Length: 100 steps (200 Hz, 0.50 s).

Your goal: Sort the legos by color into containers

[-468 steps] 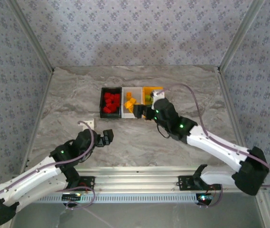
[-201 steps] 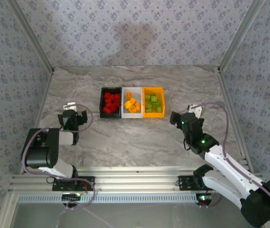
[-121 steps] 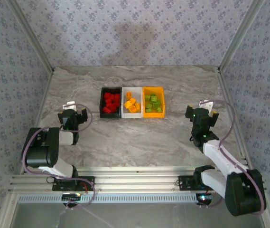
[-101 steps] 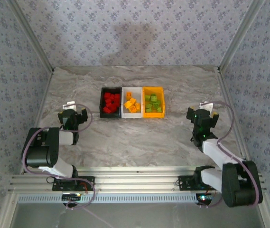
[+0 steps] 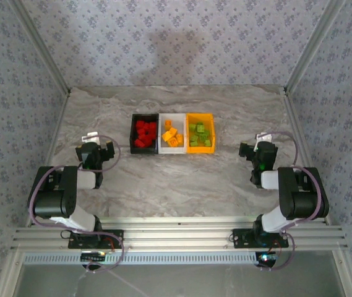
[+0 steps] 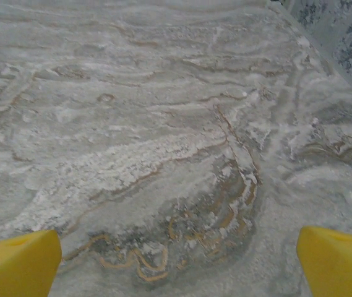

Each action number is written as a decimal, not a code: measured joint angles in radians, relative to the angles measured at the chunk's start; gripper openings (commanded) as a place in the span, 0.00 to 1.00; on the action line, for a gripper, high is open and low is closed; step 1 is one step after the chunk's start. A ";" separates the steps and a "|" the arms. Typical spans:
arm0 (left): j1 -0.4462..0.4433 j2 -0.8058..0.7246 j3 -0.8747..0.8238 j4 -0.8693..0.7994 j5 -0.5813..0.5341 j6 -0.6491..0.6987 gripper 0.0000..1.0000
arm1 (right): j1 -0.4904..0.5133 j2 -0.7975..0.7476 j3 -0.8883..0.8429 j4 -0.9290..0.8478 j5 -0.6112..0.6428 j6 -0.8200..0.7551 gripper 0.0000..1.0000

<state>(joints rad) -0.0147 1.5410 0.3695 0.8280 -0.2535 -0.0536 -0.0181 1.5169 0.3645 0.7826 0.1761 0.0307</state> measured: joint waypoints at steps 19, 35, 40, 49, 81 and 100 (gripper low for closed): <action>0.000 0.000 0.000 0.000 0.000 0.000 0.99 | 0.000 0.000 0.000 0.022 -0.009 -0.003 1.00; 0.000 0.000 0.000 0.000 0.000 0.000 1.00 | 0.001 0.000 0.000 0.031 -0.009 -0.006 1.00; 0.000 0.000 0.000 0.000 0.000 0.000 0.99 | 0.001 0.000 0.000 0.032 -0.009 -0.006 1.00; 0.000 0.000 0.000 0.000 0.000 0.000 0.99 | 0.001 0.000 0.000 0.034 -0.009 -0.006 1.00; 0.000 0.000 0.000 0.000 0.000 0.000 0.99 | 0.001 0.000 0.000 0.037 -0.009 -0.013 1.00; 0.000 0.000 0.000 0.000 0.000 0.000 1.00 | 0.001 0.000 0.000 0.037 -0.009 -0.014 1.00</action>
<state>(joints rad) -0.0147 1.5410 0.3695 0.8280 -0.2535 -0.0536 -0.0170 1.5169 0.3645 0.8200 0.1669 0.0170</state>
